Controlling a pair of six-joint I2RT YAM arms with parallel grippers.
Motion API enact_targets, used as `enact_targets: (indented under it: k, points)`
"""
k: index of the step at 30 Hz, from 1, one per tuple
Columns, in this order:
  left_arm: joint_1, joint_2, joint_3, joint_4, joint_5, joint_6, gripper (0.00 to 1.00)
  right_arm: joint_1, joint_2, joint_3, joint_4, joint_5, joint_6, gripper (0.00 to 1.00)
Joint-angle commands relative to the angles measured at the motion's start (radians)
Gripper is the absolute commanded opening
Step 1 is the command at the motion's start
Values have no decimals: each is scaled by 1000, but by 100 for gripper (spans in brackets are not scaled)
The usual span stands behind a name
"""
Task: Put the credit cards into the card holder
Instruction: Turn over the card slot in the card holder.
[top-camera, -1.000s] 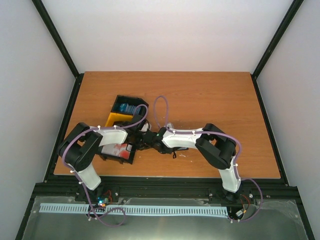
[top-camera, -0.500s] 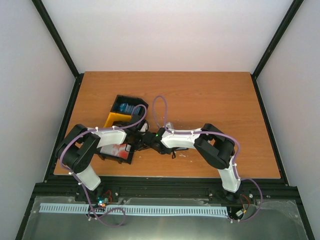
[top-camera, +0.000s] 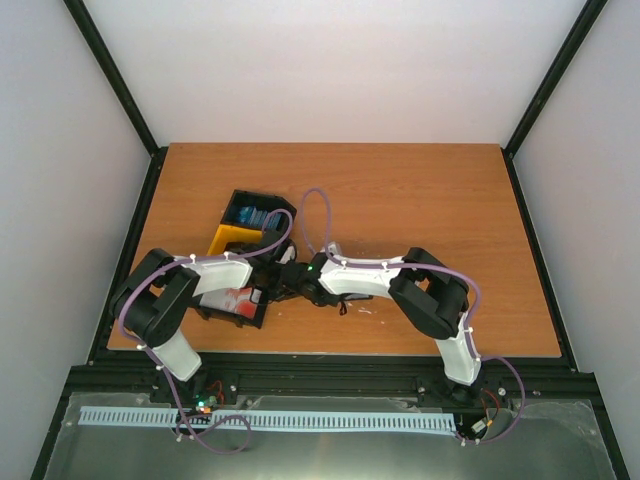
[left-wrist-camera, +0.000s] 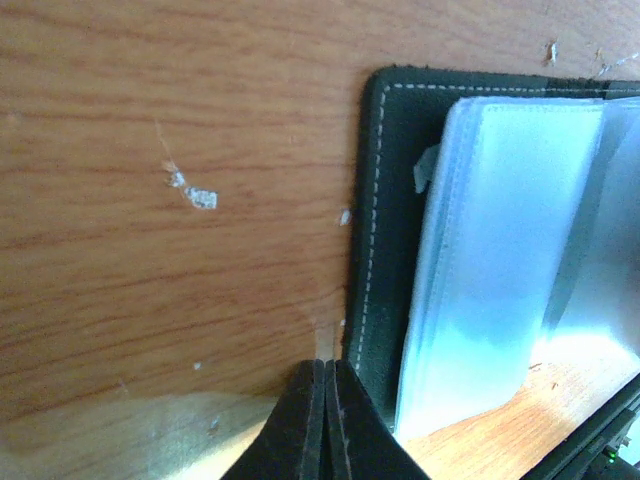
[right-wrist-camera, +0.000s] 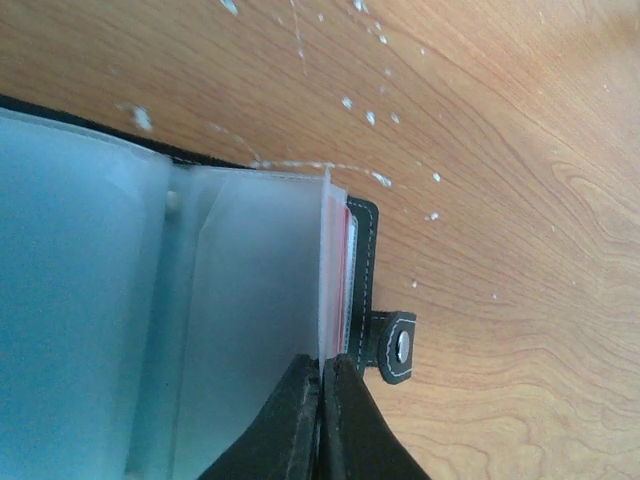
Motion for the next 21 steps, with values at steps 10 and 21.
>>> enact_targets:
  k: [10, 21]
  points:
    - [21, 69, -3, -24, 4, -25, 1, 28, 14, 114, -68, 7, 26, 3]
    - [22, 77, -3, -22, 4, -26, 1, 32, -18, 149, 6, -120, -8, 3]
